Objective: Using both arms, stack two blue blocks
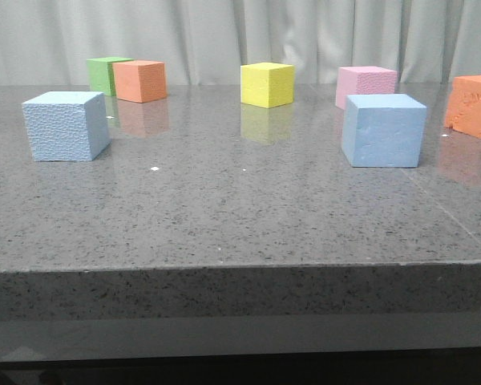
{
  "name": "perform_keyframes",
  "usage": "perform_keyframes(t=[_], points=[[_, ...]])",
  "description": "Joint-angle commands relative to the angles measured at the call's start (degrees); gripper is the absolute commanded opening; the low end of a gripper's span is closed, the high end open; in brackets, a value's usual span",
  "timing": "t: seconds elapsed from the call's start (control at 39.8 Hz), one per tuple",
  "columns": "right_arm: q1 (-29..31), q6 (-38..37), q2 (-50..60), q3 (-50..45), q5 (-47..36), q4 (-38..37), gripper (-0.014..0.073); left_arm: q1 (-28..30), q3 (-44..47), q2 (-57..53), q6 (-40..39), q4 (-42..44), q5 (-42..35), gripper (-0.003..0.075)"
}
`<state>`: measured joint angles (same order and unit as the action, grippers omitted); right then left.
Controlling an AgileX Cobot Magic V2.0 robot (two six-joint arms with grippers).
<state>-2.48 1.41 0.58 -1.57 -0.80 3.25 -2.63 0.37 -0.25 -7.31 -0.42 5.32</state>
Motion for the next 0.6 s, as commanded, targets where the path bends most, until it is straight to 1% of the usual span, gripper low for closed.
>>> perform_keyframes(t=[0.0,0.43,0.45,0.53,0.58], points=[[-0.01,0.32,1.05,0.36,-5.13,0.08,-0.0068,-0.36,0.03,-1.04,-0.21,-0.39,-4.59,-0.0020],[-0.01,0.32,1.05,0.36,-5.13,0.08,-0.0068,-0.36,0.03,-1.04,-0.21,-0.39,-4.59,-0.0020],[-0.01,0.32,1.05,0.36,-5.13,0.08,-0.0068,-0.36,0.03,-1.04,-0.08,-0.12,-4.59,-0.0020],[-0.01,0.32,1.05,0.36,-5.13,0.08,-0.0068,-0.36,0.03,-1.04,0.91,4.69,-3.61,-0.0020],[-0.01,0.32,1.05,0.36,-5.13,0.08,-0.0068,-0.36,0.03,-1.04,0.91,5.07,-3.31,-0.0020]])
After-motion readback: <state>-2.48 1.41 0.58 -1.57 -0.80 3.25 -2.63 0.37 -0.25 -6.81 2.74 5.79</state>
